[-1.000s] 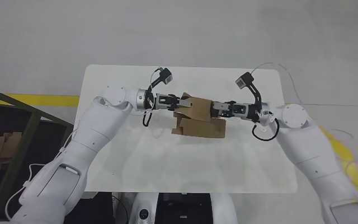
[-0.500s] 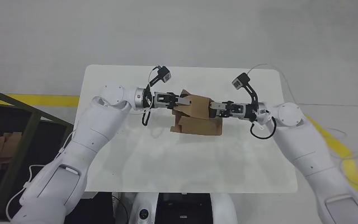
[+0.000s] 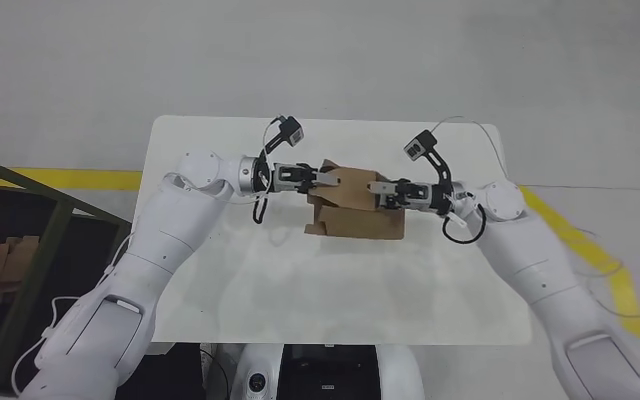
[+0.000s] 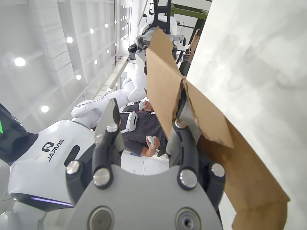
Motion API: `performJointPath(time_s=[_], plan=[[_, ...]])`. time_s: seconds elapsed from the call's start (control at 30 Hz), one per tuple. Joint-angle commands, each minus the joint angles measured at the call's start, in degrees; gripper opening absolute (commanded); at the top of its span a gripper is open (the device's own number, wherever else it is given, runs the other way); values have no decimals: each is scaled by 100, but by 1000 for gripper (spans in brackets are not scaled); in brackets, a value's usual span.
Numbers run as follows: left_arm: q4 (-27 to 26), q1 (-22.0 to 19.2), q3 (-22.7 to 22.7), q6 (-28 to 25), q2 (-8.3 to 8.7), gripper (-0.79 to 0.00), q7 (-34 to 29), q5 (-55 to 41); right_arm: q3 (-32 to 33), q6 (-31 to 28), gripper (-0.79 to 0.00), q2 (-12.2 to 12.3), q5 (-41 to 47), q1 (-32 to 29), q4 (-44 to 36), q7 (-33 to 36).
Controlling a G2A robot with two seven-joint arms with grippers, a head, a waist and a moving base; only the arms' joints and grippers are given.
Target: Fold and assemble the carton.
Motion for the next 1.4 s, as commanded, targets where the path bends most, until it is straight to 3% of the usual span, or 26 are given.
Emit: performJointPath(time_s=[0.0,0.37,0.77,0.9,0.97,1.03,1.07,1.1,1.37], plan=[[2,7,-10,1,-2,-785,9,11,-28,-51,-400,-43,58,47,94,65],[76,-1,-8,66,-24,-785,-7,86,-104,-68,-496,-198,-271,290,349,-7],[153,-47,21,112,-65,-785,-10,132,-74,-27,-785,-291,-485,326,468,-58],[162,-51,21,124,-74,-785,-9,144,-32,7,-785,-300,-562,315,470,-55],[155,-48,20,128,-78,-634,-7,148,-17,41,-785,-304,-623,312,463,-70],[142,-42,9,123,-81,-323,3,142,-5,86,-785,-310,-679,307,452,-100],[130,-37,1,119,-81,-31,2,140,2,115,-785,-313,-697,303,451,-122],[119,-28,-9,119,-80,0,-6,126,8,142,-785,-316,-728,302,449,-143],[27,59,-112,164,-76,0,-141,-133,78,340,-785,-320,-1055,275,408,-396]])
